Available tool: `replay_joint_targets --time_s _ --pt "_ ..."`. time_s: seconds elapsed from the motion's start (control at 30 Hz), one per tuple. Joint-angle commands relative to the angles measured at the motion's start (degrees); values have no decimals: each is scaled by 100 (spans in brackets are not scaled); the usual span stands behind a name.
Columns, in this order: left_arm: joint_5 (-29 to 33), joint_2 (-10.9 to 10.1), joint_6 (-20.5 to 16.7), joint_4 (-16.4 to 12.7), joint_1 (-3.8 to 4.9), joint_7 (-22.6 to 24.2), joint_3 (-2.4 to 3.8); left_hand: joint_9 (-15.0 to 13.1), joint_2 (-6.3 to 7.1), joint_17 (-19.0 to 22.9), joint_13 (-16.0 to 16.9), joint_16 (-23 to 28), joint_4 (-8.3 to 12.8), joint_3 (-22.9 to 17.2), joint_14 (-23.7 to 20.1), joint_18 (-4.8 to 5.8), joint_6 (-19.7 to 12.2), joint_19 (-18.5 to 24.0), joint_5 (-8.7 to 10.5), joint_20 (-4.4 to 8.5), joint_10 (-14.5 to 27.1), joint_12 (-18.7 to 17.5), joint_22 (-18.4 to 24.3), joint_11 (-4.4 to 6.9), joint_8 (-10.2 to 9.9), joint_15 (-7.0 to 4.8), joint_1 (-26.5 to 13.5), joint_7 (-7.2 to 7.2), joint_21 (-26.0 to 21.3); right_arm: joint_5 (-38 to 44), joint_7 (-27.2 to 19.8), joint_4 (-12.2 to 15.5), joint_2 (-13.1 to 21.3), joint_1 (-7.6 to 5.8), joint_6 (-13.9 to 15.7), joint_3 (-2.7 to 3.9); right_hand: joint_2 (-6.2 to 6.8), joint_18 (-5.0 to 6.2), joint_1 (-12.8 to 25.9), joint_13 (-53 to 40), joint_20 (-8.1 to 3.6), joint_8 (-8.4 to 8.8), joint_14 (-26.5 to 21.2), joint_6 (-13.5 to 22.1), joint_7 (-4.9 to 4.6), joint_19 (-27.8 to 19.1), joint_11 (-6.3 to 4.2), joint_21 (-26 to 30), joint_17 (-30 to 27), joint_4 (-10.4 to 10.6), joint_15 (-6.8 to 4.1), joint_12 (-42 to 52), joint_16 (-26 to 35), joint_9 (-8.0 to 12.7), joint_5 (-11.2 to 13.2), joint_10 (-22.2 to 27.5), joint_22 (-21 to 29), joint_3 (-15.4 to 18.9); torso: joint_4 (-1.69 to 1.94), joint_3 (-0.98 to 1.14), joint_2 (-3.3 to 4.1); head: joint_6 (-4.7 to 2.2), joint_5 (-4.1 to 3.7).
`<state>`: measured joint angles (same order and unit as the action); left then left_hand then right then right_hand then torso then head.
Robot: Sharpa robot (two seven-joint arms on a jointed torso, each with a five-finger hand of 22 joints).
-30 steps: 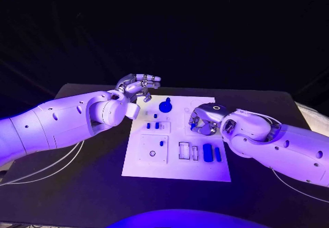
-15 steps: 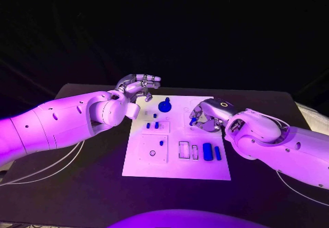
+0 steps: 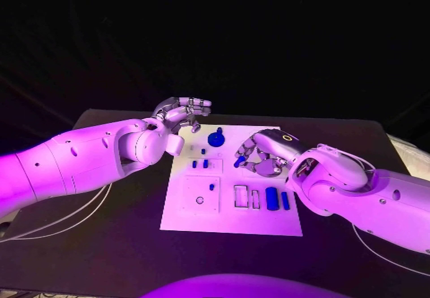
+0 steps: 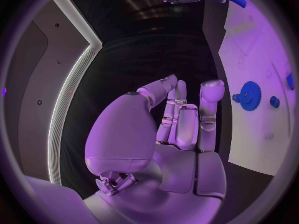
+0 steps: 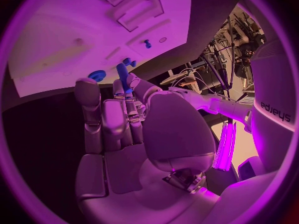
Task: Assemble the parts on the task board
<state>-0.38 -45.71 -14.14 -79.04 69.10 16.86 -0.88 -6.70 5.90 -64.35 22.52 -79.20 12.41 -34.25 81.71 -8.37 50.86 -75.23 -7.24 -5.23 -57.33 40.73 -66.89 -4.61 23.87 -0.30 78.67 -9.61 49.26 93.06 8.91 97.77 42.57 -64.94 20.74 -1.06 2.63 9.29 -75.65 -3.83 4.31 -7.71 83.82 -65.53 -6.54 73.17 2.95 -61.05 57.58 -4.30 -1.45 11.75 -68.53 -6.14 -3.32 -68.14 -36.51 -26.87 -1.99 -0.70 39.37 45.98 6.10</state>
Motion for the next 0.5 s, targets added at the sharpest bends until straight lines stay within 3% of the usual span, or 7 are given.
replay_joint_targets --time_s 0.03,0.3,0.5 --pt "42 22 125 -4 1 45 3 6 -3 -5 -7 17 -22 -8 -40 1 -58 45 34 0 34 -27 7 2 18 -3 -31 -1 -19 -165 -171 33 -168 69 -130 -19 -46 -34 2 -4 -8 -17 187 -42 -10 50 -1 -14 -1 28 -38 10 -20 -12 -27 -53 2 -7 4 -2 0 -4 37" --pt "61 38 132 -6 1 41 3 7 -8 -14 -11 14 -27 -7 -37 2 -58 44 33 0 36 -34 6 0 20 -2 -33 -3 -16 -88 -280 -100 -591 262 -263 -56 -54 -33 -1 -2 -11 -13 185 -35 -14 48 0 -13 -10 27 -39 2 -17 -13 -36 -52 5 -11 14 -8 6 9 99" --pt "64 37 128 -13 1 38 3 7 -14 -16 -15 15 -35 -4 -37 4 -59 43 33 -2 38 -41 5 -1 23 0 -38 -5 -14 -80 -347 -190 -795 368 -316 -67 -56 -33 -3 2 -14 -5 184 -21 -22 46 5 -12 -16 26 -38 -12 -16 -13 -41 -42 10 -13 2 -7 6 25 151"
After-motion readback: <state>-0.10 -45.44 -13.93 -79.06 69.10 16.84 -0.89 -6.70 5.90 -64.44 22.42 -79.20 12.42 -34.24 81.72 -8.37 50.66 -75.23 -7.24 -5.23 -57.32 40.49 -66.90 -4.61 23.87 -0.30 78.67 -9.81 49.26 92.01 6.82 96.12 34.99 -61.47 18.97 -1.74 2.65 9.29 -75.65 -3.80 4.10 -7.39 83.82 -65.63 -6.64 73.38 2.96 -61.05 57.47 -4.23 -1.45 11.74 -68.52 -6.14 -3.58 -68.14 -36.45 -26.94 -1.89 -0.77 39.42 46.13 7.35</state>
